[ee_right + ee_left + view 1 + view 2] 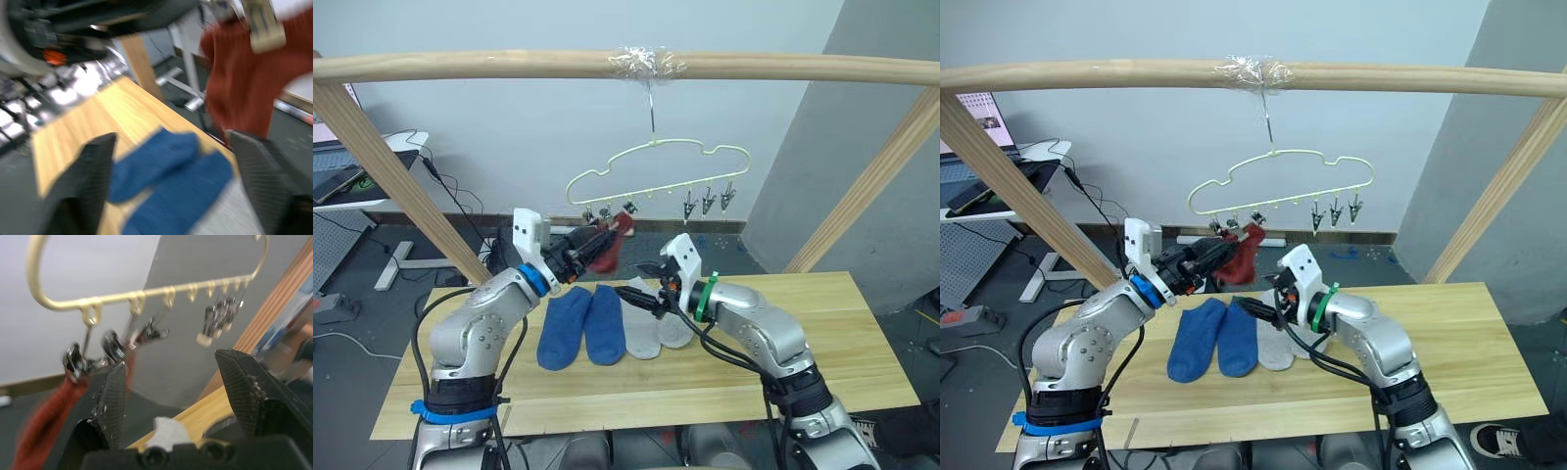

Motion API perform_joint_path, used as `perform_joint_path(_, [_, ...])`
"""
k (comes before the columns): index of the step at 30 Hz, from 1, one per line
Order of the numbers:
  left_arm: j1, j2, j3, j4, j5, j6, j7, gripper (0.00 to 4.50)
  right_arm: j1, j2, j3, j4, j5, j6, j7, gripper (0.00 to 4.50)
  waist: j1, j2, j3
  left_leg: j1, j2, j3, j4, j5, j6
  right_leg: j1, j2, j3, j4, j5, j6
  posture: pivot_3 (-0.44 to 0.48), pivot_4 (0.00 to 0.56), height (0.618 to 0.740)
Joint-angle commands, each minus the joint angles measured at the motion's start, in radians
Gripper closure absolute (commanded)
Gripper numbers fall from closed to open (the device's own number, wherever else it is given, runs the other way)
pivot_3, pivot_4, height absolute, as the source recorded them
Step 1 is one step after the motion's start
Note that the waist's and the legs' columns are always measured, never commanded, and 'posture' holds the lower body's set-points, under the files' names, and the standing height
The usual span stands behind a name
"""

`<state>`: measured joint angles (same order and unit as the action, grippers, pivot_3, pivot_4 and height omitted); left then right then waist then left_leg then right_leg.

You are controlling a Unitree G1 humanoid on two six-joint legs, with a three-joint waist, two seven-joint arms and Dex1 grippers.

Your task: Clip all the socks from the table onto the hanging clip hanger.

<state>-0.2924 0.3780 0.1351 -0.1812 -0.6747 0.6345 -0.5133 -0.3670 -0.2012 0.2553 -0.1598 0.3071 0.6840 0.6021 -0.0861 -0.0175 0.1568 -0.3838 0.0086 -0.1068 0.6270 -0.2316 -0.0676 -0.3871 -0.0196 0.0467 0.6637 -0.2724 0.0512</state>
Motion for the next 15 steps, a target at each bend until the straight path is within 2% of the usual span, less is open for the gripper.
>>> perform_joint_path(1, [0.002,0.004,-0.053,-0.022,0.116,-0.125,-0.013,1.25,0.020,-0.040,-0.039,-0.062,0.004,-0.033,0.005,0.02,0.000,0.000,0.000,0.000,0.000,0.000,0.000,0.000,0.000,0.000,0.000,0.000,0.000,0.000,0.000,-0.088,0.113,0.740])
perform_joint_path(7, [-0.021,-0.046,-0.114,0.051,0.267,-0.288,0.014,1.25,0.047,-0.093,-0.082,-0.136,0.017,-0.032,-0.003,0.02,0.000,0.000,0.000,0.000,0.000,0.001,0.000,0.000,0.000,0.000,0.000,0.001,0.000,-0.001,0.001,-0.110,0.117,0.740])
perform_joint_path(10, [-0.051,-0.087,-0.130,0.123,0.336,-0.379,0.042,1.82,0.046,-0.101,-0.113,-0.164,0.024,-0.023,-0.022,0.00,0.000,0.000,0.000,0.000,0.000,0.000,0.000,0.000,0.000,0.000,0.000,0.000,0.000,-0.001,0.001,-0.123,0.116,0.740])
perform_joint_path(15, [-0.104,-0.145,-0.164,0.238,0.423,-0.478,0.070,3.26,0.044,-0.099,-0.133,-0.181,0.029,-0.014,-0.049,0.00,-0.002,0.000,0.000,0.000,0.000,0.001,0.001,0.000,0.000,0.000,0.000,0.000,0.000,-0.001,0.001,-0.146,0.114,0.740])
